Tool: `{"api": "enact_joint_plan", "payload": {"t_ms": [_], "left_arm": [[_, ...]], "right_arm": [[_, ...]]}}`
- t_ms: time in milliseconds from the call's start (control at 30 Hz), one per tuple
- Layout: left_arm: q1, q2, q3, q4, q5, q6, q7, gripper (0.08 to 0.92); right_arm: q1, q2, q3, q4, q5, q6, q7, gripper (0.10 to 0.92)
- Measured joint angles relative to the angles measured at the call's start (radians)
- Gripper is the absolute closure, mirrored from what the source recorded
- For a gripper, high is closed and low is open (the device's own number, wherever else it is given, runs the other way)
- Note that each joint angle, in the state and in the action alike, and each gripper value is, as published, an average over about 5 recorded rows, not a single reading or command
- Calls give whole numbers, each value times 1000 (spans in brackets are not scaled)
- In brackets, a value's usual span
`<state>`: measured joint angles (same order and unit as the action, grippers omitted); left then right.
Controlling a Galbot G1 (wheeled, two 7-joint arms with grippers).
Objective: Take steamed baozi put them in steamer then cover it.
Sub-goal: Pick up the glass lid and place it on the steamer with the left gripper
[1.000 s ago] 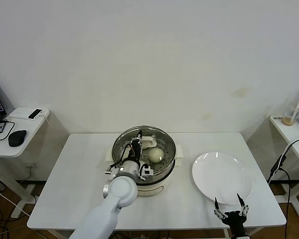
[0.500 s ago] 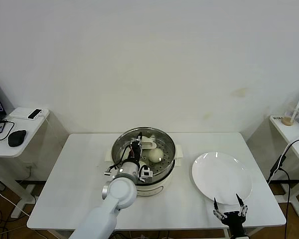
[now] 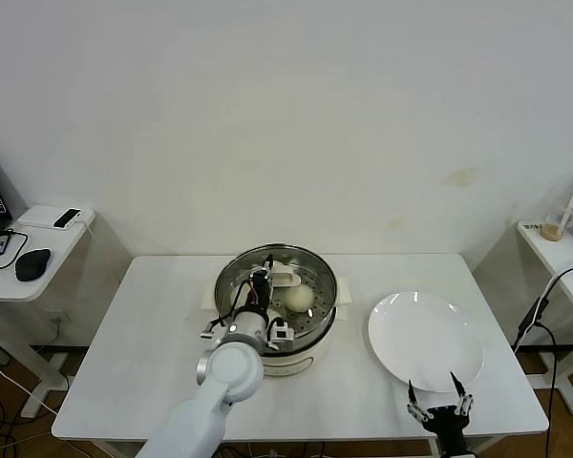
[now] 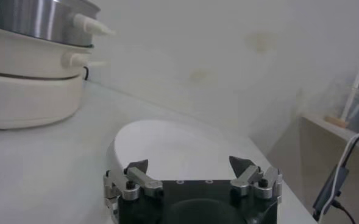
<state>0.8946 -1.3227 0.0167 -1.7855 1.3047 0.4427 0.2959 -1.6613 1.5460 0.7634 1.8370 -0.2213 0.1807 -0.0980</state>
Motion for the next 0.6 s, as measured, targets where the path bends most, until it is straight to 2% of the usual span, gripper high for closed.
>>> {"api": "enact_joint_plan", "payload": {"t_ms": [333,600], "left_arm": [[32,28,-9,-59,-17,-13,-18,508],[117,76,-29,-155,-44,-39,-40,274]], "right_arm": [[-4,3,-5,2,-10,-1,0,203],[-12,3,-12,4,-14,1,0,203]]}}
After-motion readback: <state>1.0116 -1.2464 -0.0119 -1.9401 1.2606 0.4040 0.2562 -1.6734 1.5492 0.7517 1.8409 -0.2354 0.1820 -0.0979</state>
